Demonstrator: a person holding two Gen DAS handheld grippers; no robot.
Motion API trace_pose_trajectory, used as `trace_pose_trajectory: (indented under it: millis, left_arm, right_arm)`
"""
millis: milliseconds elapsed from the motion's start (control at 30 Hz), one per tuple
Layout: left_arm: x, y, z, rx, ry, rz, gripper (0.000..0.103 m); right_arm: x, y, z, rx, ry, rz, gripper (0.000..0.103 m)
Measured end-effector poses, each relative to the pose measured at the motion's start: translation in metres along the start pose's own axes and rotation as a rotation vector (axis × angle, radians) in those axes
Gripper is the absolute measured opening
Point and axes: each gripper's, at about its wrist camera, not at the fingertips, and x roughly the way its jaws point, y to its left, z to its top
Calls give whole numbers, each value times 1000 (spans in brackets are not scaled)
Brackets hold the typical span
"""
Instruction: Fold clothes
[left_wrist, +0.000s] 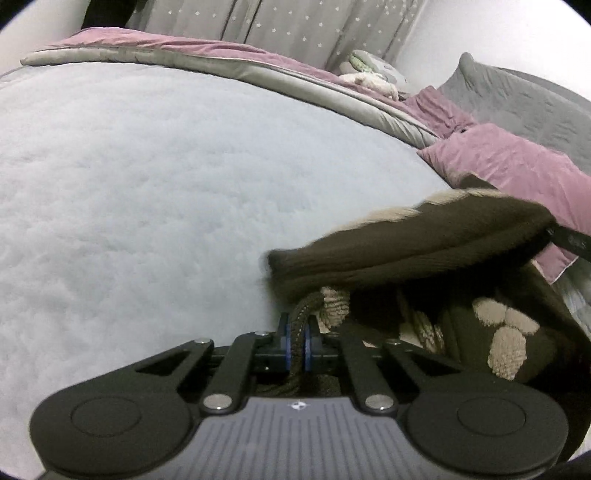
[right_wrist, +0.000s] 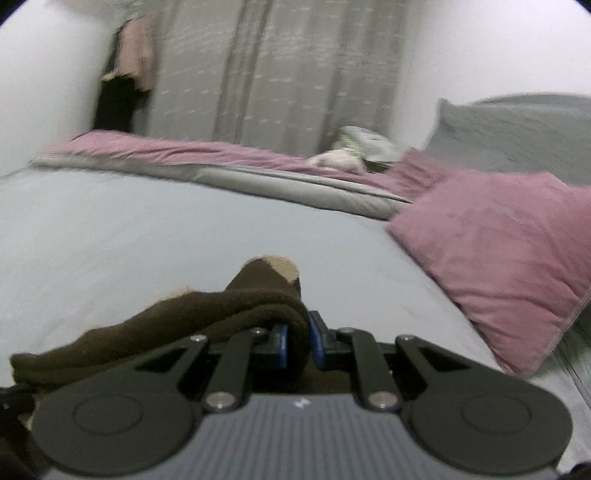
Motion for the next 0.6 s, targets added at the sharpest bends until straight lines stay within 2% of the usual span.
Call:
trace_pose_trajectory:
  millis: [133,267,467,600]
  left_arm:
    - [-8,5,7,-16,-39,18,5]
    - [-20,15,16,-16,-109,86,5]
    - [-29,41,28,-85,-158,150,5]
    - [-36,53,37,-105,-202,195,5]
  right_arm:
    - [-4,-39,-5,113,12,-58,12]
    - [-5,-76,-15,232,23,-97,12]
    - [-18,-110,-27,331,4,-127,12]
    - [-22,-118,-27,360,-11,-124,12]
